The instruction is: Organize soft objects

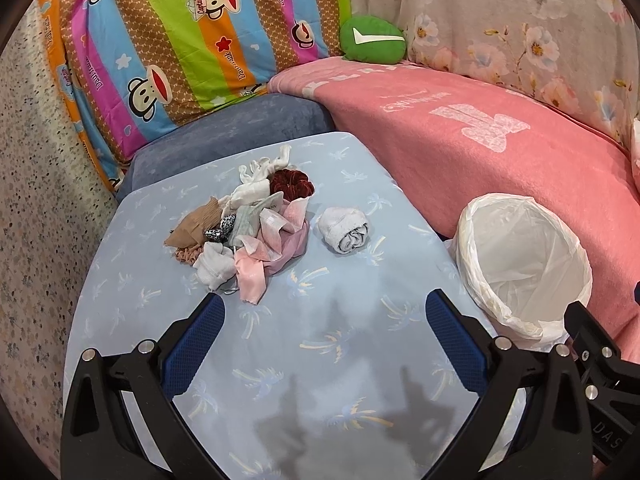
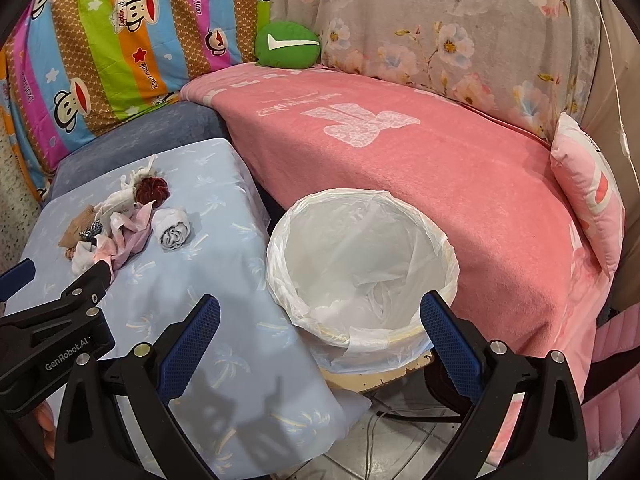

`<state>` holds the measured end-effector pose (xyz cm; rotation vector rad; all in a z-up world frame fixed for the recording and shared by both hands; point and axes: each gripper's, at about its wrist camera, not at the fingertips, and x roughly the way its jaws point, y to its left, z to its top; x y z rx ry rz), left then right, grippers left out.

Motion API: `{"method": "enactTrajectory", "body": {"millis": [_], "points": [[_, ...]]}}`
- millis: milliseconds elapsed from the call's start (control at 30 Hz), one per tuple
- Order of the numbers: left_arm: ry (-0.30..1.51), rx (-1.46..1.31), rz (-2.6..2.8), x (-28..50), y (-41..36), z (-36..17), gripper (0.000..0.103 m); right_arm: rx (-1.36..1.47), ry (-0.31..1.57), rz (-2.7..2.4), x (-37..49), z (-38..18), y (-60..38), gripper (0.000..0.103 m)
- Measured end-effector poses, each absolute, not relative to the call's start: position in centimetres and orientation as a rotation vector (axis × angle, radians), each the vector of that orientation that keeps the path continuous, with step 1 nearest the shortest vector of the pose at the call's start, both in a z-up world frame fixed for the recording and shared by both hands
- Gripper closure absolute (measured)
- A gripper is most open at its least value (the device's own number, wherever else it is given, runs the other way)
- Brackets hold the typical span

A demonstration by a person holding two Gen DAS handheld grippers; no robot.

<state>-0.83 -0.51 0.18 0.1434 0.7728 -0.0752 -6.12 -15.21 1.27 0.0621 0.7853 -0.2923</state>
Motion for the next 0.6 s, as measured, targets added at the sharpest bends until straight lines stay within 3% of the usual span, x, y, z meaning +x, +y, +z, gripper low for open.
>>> {"method": "enactTrajectory", "body": {"millis": [600], "points": [[0.767,0.147,-0.077,-0.88,-0.49,0.31,0.007,0.066,0.787,-0.292,-6.10,1.15,-15.13,0.005]]}}
